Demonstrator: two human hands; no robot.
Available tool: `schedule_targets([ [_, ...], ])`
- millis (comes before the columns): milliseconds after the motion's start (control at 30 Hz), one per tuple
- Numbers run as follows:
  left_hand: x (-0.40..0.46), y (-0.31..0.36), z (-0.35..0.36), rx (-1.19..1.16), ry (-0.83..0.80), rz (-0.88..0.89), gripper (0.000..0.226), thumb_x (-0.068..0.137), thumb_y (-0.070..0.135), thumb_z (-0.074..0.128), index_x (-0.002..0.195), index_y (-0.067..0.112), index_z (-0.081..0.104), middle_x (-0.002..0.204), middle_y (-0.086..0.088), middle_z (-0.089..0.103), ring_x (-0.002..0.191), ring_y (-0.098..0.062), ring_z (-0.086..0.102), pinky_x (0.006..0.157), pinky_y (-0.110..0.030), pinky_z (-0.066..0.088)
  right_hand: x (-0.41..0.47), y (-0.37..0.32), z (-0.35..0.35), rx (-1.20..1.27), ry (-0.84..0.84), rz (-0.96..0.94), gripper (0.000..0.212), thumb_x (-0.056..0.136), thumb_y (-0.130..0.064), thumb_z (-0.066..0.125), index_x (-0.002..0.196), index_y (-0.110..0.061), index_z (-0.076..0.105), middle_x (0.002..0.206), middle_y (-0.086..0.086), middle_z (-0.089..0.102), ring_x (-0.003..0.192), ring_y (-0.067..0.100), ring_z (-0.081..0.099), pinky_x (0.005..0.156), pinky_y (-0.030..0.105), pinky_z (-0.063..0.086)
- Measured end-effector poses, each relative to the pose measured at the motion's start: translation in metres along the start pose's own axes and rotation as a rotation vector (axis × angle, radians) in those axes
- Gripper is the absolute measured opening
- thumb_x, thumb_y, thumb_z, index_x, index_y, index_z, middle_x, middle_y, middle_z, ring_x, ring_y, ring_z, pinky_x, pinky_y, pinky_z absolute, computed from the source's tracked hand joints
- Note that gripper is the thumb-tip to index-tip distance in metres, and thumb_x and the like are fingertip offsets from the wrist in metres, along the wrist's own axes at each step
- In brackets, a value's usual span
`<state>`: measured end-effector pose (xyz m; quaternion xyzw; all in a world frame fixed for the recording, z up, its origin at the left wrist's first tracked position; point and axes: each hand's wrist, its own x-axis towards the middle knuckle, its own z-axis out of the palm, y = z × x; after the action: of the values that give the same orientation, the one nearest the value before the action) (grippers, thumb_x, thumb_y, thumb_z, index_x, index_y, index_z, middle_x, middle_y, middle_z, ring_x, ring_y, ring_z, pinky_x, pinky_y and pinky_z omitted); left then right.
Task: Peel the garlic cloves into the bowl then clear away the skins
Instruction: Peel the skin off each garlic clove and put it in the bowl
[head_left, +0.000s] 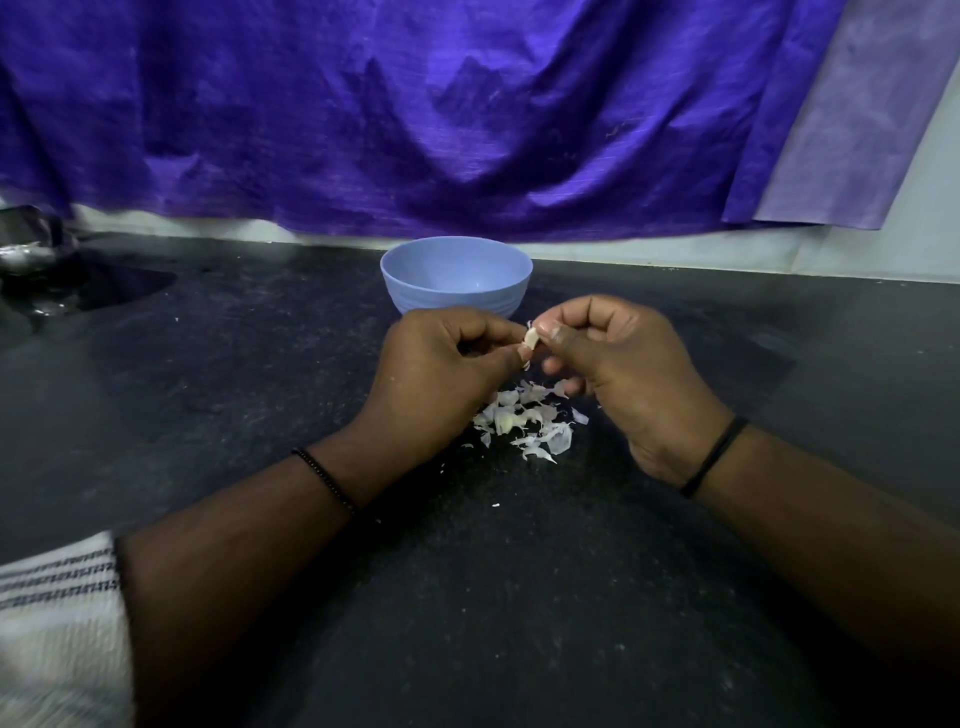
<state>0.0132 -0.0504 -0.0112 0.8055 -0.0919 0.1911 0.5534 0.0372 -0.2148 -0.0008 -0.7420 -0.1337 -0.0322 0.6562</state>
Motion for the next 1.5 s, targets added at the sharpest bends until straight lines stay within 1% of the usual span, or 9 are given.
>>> schedule_targets([
  [167,-0.001,0.002,0.0,0.029,0.014,-0.035,0.006,0.088,0.017,0.073,0.084,0.02,0.077,0.065,0.001,0.071,0.053,-0.009,0.062,0.05,-0.023,0.049,-0.003,-0.001,0.004,0.029,0.014,-0.022,0.005,0.093,-0.005,0.065,0.092,-0.006,0.07,0.077,0.005,0.074,0.063,0.007,0.061,0.054,0.02,0.051],
  [300,-0.001,0.004,0.001,0.044,0.039,-0.052,0.015,0.087,0.014,0.072,0.074,0.021,0.074,0.056,0.003,0.068,0.048,-0.007,0.061,0.048,-0.023,0.05,-0.004,0.0,0.006,0.012,0.009,-0.033,0.004,0.092,-0.004,0.066,0.09,-0.005,0.07,0.079,0.01,0.074,0.065,0.013,0.063,0.061,0.03,0.056],
  [400,-0.001,0.004,0.0,0.074,0.037,-0.047,0.015,0.085,0.013,0.074,0.072,0.021,0.073,0.058,0.002,0.069,0.049,-0.009,0.063,0.048,-0.025,0.053,-0.004,0.0,0.007,-0.011,0.003,-0.038,0.006,0.092,-0.003,0.066,0.089,-0.005,0.071,0.079,0.011,0.075,0.065,0.014,0.063,0.063,0.031,0.057],
  [567,-0.003,0.007,0.0,0.076,0.018,-0.047,0.009,0.086,0.013,0.074,0.077,0.014,0.075,0.058,0.001,0.069,0.049,-0.009,0.064,0.046,-0.02,0.049,-0.006,0.0,0.01,-0.068,0.022,-0.036,0.016,0.093,-0.004,0.064,0.081,-0.011,0.071,0.068,0.006,0.071,0.06,0.013,0.063,0.06,0.031,0.058],
  [867,0.0,0.004,-0.001,-0.031,-0.032,-0.091,0.008,0.091,0.011,0.068,0.083,0.012,0.072,0.071,-0.011,0.07,0.055,-0.015,0.066,0.048,-0.028,0.053,-0.006,-0.002,0.008,0.059,0.024,0.032,0.008,0.095,-0.007,0.063,0.095,-0.002,0.07,0.071,0.005,0.071,0.058,0.009,0.06,0.052,0.021,0.053],
  [1033,0.001,0.003,0.001,-0.077,-0.077,-0.087,0.008,0.093,0.015,0.066,0.088,0.011,0.072,0.076,-0.016,0.069,0.057,-0.02,0.064,0.045,-0.029,0.05,-0.003,-0.003,0.003,0.071,0.046,0.016,0.006,0.093,-0.004,0.065,0.09,-0.003,0.071,0.068,0.004,0.071,0.056,0.007,0.059,0.049,0.019,0.05],
  [1200,0.001,0.002,0.002,-0.088,-0.073,-0.081,0.009,0.091,0.015,0.07,0.087,0.008,0.074,0.072,-0.021,0.068,0.053,-0.017,0.061,0.044,-0.029,0.05,-0.001,-0.001,0.002,0.006,0.03,-0.056,0.007,0.09,-0.002,0.067,0.088,-0.006,0.073,0.074,0.007,0.073,0.061,0.009,0.061,0.053,0.019,0.051],
  [1300,0.002,0.002,0.0,-0.102,-0.037,-0.077,0.007,0.089,0.014,0.072,0.086,0.009,0.075,0.072,-0.022,0.069,0.054,-0.022,0.062,0.044,-0.028,0.051,0.0,0.0,0.002,-0.031,-0.003,-0.09,0.01,0.09,-0.003,0.068,0.095,-0.009,0.075,0.083,0.009,0.076,0.068,0.008,0.064,0.059,0.02,0.052],
  [1500,0.001,0.003,-0.001,-0.104,-0.042,-0.069,0.006,0.087,0.011,0.073,0.083,0.009,0.076,0.07,-0.011,0.071,0.052,-0.018,0.061,0.043,-0.026,0.05,-0.002,0.0,0.0,-0.052,0.018,-0.142,0.013,0.083,-0.011,0.077,0.096,-0.013,0.077,0.085,0.003,0.077,0.076,0.012,0.069,0.063,0.022,0.054],
])
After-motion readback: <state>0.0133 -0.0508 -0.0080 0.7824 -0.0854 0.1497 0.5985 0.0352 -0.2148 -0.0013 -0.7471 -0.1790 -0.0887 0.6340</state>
